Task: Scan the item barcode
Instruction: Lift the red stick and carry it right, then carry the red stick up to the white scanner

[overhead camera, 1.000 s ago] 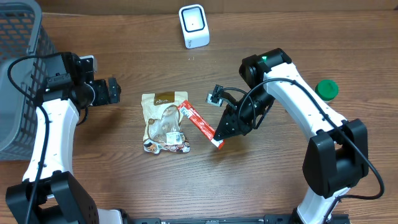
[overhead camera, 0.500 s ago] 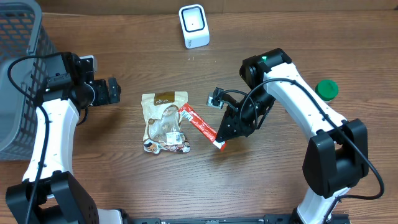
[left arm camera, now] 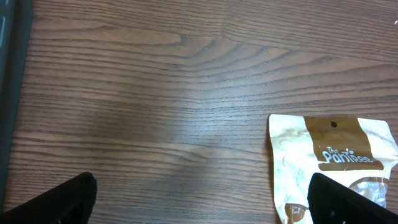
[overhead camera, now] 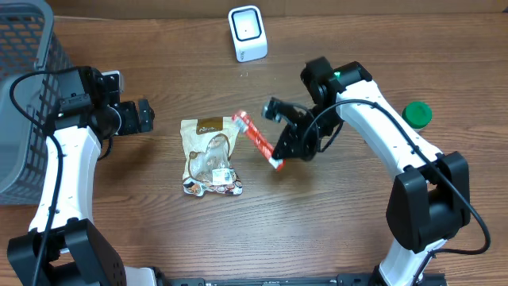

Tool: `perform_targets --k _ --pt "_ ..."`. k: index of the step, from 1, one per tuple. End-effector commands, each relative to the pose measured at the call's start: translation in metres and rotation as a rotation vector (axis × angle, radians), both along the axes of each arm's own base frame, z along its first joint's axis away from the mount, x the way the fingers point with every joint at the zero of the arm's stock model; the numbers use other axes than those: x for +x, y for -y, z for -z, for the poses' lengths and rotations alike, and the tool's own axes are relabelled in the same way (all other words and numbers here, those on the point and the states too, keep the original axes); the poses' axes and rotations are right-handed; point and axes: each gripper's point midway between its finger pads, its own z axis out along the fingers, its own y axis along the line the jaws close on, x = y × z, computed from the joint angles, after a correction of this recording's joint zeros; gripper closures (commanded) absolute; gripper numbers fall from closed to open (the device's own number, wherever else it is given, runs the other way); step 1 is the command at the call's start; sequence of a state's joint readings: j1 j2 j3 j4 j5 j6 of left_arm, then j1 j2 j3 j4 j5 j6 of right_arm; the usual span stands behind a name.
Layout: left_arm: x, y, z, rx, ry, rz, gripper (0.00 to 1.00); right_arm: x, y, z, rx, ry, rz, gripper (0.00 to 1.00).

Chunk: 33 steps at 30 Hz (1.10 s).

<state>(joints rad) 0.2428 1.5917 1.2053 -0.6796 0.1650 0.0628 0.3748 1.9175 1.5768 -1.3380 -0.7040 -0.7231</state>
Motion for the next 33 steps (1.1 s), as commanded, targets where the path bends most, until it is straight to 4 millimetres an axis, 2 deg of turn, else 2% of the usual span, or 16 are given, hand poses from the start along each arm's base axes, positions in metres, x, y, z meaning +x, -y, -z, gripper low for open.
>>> perform_targets --k 1,7,12,15,22,25,29,33 --pt "0.004 0.001 -0.004 0.002 0.014 0.016 0.00 0.026 0.009 0.007 -0.154 -0.032 0.268 0.96" --pt "0.004 0.001 -0.004 0.002 0.014 0.016 0.01 0.062 -0.004 0.001 -0.087 0.079 0.341 0.96" --pt "0.005 0.001 -0.004 0.002 0.015 0.016 0.00 0.094 0.008 -0.011 -0.168 0.195 0.453 0.97" --pt "0.004 0.001 -0.004 0.002 0.014 0.016 0.00 0.111 0.011 -0.036 -0.175 0.277 0.478 0.97" --pt "0.004 0.001 -0.004 0.002 0.014 0.016 0.01 0.147 0.025 -0.119 -0.196 0.512 0.568 0.97" --pt "0.005 0.001 -0.004 0.002 0.015 0.016 0.01 0.157 0.032 -0.142 -0.206 0.593 0.599 0.97" --pt "0.005 0.001 -0.004 0.002 0.015 0.016 0.00 0.171 0.041 -0.149 -0.267 0.708 0.595 0.97" --pt "0.005 0.001 -0.004 0.002 0.015 0.016 0.01 0.187 0.045 -0.139 -0.400 0.836 0.530 0.97"
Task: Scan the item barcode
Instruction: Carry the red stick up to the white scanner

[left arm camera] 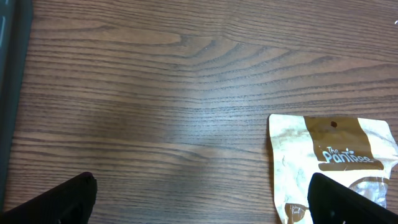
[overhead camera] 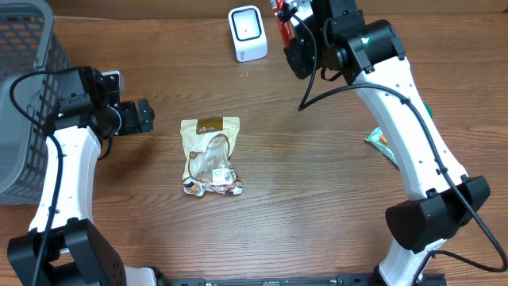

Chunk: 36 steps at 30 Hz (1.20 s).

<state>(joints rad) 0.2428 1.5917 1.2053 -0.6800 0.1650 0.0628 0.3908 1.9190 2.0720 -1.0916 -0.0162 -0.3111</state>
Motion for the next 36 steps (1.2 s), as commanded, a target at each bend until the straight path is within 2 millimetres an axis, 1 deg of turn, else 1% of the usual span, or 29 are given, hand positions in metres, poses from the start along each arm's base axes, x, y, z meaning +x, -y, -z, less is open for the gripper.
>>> perform_targets --k 1,3,4,5,7,11,14,17,20,23,26,30,33,36 --pt "0.005 0.001 -0.004 0.002 0.015 0.016 0.01 0.017 0.005 0.001 -0.200 0.105 -0.019 0.97" --pt "0.005 0.001 -0.004 0.002 0.015 0.016 0.00 0.024 0.001 0.012 -0.258 0.118 -0.040 0.97" --pt "0.005 0.001 -0.004 0.002 0.015 0.016 0.01 0.029 -0.003 0.020 -0.284 0.120 -0.055 0.97" --pt "0.005 0.001 -0.004 0.002 0.015 0.016 0.00 0.036 -0.010 0.033 -0.304 0.121 -0.081 0.97" --pt "0.005 0.001 -0.004 0.002 0.015 0.016 0.00 0.048 -0.015 0.046 -0.310 0.131 -0.074 0.97" --pt "0.005 0.001 -0.004 0.002 0.015 0.016 0.00 0.072 -0.014 0.067 -0.360 0.165 -0.023 0.97" --pt "0.005 0.001 -0.004 0.002 0.015 0.016 0.00 0.090 -0.017 0.082 -0.371 0.196 0.004 0.97" --pt "0.005 0.001 -0.004 0.002 0.015 0.016 0.00 0.109 -0.013 0.093 -0.413 0.245 0.058 0.97" --pt "0.005 0.001 -0.004 0.002 0.015 0.015 0.00 0.122 -0.013 0.109 -0.470 0.273 0.046 0.97" --pt "0.005 0.001 -0.004 0.002 0.015 0.016 0.00 0.132 -0.011 0.124 -0.524 0.292 0.050 0.97" --pt "0.005 0.001 -0.004 0.002 0.015 0.016 0.01 0.141 -0.006 0.135 -0.551 0.312 0.090 0.97" --pt "0.005 0.001 -0.004 0.002 0.015 0.016 0.00 0.146 -0.008 0.148 -0.550 0.317 0.093 0.97" --pt "0.005 0.001 -0.004 0.002 0.015 0.016 0.00 0.151 -0.010 0.153 -0.557 0.334 0.091 0.97" --pt "0.005 0.001 -0.004 0.002 0.015 0.016 0.00 0.152 -0.006 0.168 -0.644 0.321 0.042 0.97"
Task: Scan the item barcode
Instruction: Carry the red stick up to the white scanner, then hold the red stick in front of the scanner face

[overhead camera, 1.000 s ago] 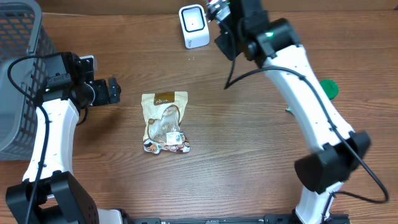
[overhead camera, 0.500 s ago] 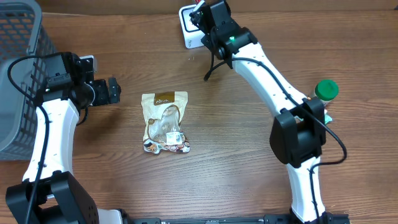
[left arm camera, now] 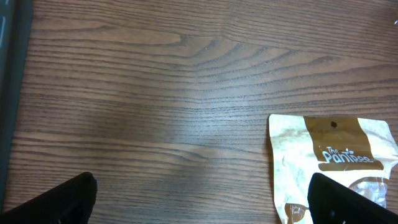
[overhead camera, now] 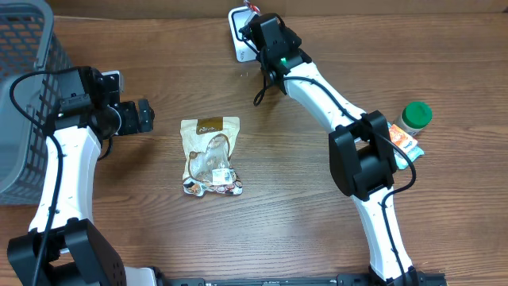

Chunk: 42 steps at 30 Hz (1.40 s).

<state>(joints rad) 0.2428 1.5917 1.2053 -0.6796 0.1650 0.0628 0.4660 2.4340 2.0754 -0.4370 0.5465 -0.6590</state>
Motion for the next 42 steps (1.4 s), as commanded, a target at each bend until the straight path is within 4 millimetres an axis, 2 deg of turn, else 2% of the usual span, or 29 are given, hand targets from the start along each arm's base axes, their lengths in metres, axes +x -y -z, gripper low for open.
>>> perform_targets --k 1,6,11,14,18,26,42 --pt "0.004 0.001 -0.004 0.002 0.014 0.016 0.01 0.005 0.008 0.006 -0.103 0.002 -0.005 0.97" --pt "0.005 0.001 -0.004 0.002 0.015 0.016 0.00 0.008 0.022 0.013 -0.183 0.026 0.060 0.97" --pt "0.004 0.001 -0.004 0.002 0.014 0.016 0.00 0.007 0.022 0.029 -0.277 -0.012 0.023 0.97" --pt "0.004 0.001 -0.004 0.002 0.014 0.016 0.01 0.009 0.022 0.026 -0.320 0.014 0.030 0.97" --pt "0.004 0.001 -0.004 0.002 0.014 0.016 0.01 0.013 0.008 0.008 -0.323 0.098 0.041 0.97" --pt "0.004 0.001 -0.004 0.002 0.014 0.016 0.01 0.010 -0.006 0.009 -0.339 0.095 0.000 0.97" --pt "0.005 0.001 -0.004 0.002 0.015 0.016 0.00 0.005 -0.004 0.015 -0.356 0.061 -0.004 0.97"
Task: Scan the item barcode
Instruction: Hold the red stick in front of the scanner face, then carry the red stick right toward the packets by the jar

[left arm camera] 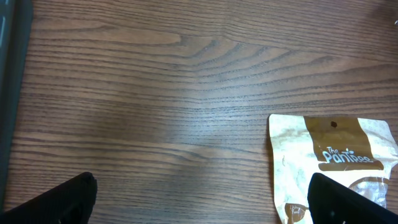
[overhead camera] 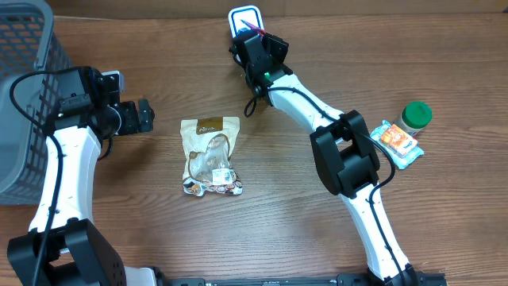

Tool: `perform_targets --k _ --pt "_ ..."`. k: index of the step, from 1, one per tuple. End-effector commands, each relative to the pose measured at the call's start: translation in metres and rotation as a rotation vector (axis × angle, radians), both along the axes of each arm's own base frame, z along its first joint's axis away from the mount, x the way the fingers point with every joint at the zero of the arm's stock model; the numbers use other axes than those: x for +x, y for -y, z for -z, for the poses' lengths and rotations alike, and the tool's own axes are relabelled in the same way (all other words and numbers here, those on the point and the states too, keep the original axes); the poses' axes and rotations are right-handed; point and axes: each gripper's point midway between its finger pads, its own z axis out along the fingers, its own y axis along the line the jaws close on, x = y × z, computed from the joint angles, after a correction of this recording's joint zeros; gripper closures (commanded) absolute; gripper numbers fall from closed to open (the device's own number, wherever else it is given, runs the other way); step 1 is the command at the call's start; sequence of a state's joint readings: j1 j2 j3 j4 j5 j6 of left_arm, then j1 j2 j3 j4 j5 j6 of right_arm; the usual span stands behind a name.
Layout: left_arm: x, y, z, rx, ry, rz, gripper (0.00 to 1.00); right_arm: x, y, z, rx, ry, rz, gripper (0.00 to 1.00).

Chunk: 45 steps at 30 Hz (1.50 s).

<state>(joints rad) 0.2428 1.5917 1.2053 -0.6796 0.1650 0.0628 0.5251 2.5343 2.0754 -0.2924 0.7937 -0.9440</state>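
Observation:
A white barcode scanner [overhead camera: 242, 16] stands at the table's far edge. My right gripper [overhead camera: 254, 38] is right in front of it, covering its lower part. It is shut on a thin red packet [overhead camera: 254, 28], of which only a red sliver shows against the scanner. My left gripper [overhead camera: 132, 117] hangs open over bare wood, left of a beige snack pouch [overhead camera: 211, 155]. In the left wrist view the gripper [left arm camera: 202, 202] holds nothing, and the pouch [left arm camera: 333, 152] lies by the right fingertip [left arm camera: 339, 199].
A grey mesh basket [overhead camera: 22, 95] stands at the left edge, its dark wall [left arm camera: 7, 93] showing in the left wrist view. A green-lidded jar [overhead camera: 416, 114] and an orange and teal packet [overhead camera: 396, 141] sit at the right.
My right gripper has shifted a little nearer along the scanner's front with the red packet. The orange and teal packet by the jar now shows in full. The left arm has not moved.
My right gripper was shut on the red packet on the table beside the pouch. Then it held the packet up at the far edge, right of the scanner. Then it was at the scanner, where it still is. The left arm and pouch stayed put.

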Motion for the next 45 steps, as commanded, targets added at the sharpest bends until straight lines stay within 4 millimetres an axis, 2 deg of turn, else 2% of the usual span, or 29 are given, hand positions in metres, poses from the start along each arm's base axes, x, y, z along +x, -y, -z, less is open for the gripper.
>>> perform_targets --k 1,7,12,16,20,22,27,31,35,41,43,45 --pt "0.004 0.001 -0.004 0.002 0.014 0.016 0.00 0.003 0.002 -0.007 -0.001 0.019 0.016 0.97" --pt "0.004 0.001 -0.004 0.002 0.014 0.016 0.01 0.001 -0.001 -0.007 0.051 0.041 0.042 0.96" --pt "0.004 0.001 -0.004 0.002 0.014 0.016 0.00 -0.004 -0.003 -0.019 0.055 0.049 0.051 0.97" --pt "0.004 0.001 -0.004 0.002 0.014 0.016 0.00 -0.008 -0.005 -0.051 0.136 0.091 0.070 0.97" --pt "0.004 0.001 -0.004 0.002 0.014 0.016 0.00 -0.020 -0.011 -0.088 0.318 0.102 0.074 0.97" --pt "0.004 0.001 -0.004 0.002 0.014 0.016 0.00 -0.034 -0.015 -0.107 0.429 0.070 0.073 0.97" --pt "0.004 0.001 -0.004 0.002 0.014 0.016 0.00 -0.073 -0.014 -0.133 0.665 -0.052 0.119 0.97" --pt "0.004 0.001 -0.004 0.002 0.014 0.016 0.00 -0.109 0.007 -0.151 0.821 -0.107 0.280 0.97" --pt "0.004 0.001 -0.004 0.002 0.014 0.016 0.00 -0.150 0.042 -0.155 0.872 -0.188 0.464 0.97" --pt "0.005 0.001 -0.004 0.002 0.015 0.016 0.00 -0.213 0.092 -0.122 0.757 -0.478 0.667 0.96" --pt "0.005 0.001 -0.004 0.002 0.015 0.016 0.01 -0.229 0.109 -0.115 0.718 -0.544 0.735 0.97" --pt "0.004 0.001 -0.004 0.002 0.014 0.016 0.01 -0.236 0.125 -0.111 0.694 -0.573 0.789 0.97"
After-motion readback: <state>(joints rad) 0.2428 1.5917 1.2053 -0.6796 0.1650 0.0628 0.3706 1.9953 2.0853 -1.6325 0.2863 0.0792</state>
